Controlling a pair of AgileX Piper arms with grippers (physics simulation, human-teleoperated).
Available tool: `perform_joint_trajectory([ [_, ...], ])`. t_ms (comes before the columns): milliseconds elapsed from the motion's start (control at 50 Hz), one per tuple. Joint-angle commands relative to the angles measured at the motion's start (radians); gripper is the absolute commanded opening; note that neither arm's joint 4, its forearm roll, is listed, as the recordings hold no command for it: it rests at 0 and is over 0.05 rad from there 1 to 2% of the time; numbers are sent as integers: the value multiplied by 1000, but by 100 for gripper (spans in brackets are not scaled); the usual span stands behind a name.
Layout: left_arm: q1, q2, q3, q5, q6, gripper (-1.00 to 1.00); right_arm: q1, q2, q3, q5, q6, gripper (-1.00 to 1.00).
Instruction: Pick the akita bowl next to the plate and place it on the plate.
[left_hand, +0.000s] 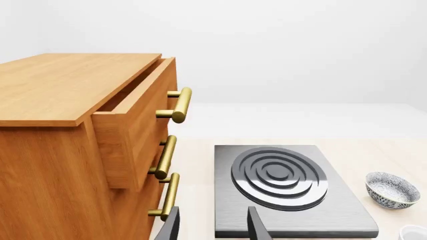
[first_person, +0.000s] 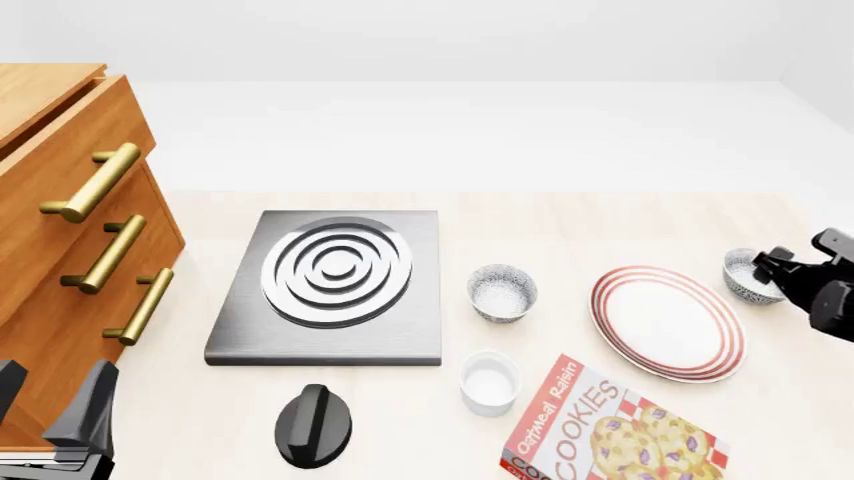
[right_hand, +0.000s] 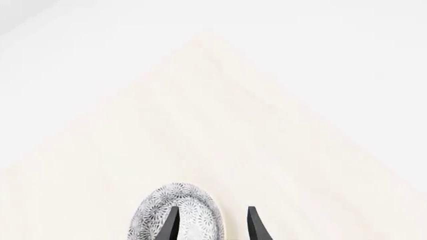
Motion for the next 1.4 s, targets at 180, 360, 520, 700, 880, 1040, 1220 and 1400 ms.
perform_joint_trajectory([
  [180, 0, 0, 0, 0, 0, 100, 18, 61, -22, 15, 27, 100],
  [360, 0, 0, 0, 0, 0, 100, 23, 94, -42, 33, 54, 100],
  [520, 0, 0, 0, 0, 0, 100, 25, 110, -53, 42, 67, 100],
  [700, 0, 0, 0, 0, 0, 100, 25, 130, -60, 43, 73, 100],
  [880, 0, 0, 0, 0, 0, 100, 38, 105, -47, 46, 90, -100],
  [1040, 0, 0, 0, 0, 0, 100, 49, 84, -42, 53, 104, -100],
  [1220, 0, 0, 0, 0, 0, 100, 73, 18, -26, 77, 134, -100],
  [1400, 0, 0, 0, 0, 0, 100, 83, -25, -14, 91, 148, -100],
])
